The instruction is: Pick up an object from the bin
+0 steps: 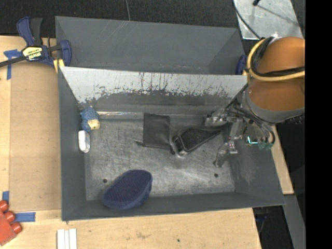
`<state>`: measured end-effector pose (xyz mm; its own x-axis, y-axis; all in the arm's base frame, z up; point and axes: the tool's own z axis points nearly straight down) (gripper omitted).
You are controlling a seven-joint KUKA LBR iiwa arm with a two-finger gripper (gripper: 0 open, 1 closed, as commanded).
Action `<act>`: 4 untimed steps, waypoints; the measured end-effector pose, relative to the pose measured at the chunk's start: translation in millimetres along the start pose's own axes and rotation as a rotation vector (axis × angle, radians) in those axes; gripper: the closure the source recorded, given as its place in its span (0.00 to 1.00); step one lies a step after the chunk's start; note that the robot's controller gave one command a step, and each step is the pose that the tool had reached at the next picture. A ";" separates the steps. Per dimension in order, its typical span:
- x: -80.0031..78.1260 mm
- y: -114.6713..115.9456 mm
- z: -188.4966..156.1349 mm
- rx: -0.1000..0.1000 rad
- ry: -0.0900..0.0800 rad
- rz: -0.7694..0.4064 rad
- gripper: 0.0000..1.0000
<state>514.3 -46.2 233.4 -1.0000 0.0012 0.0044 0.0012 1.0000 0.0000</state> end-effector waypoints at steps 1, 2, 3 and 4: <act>-43.9 2.5 112.1 0.003 -0.020 -0.211 0.00; -48.6 2.0 115.4 0.003 -0.025 -0.193 0.00; -48.5 2.7 117.0 0.001 -0.022 -0.194 1.00; -65.5 0.3 -15.2 0.004 -0.017 -0.386 1.00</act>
Offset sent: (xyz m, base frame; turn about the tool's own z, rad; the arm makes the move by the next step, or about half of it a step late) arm 0.0436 0.0030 -0.1345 -0.2179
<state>579.9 -46.0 248.3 -0.9269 -0.3752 -0.0119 -0.3752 0.9269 -0.0056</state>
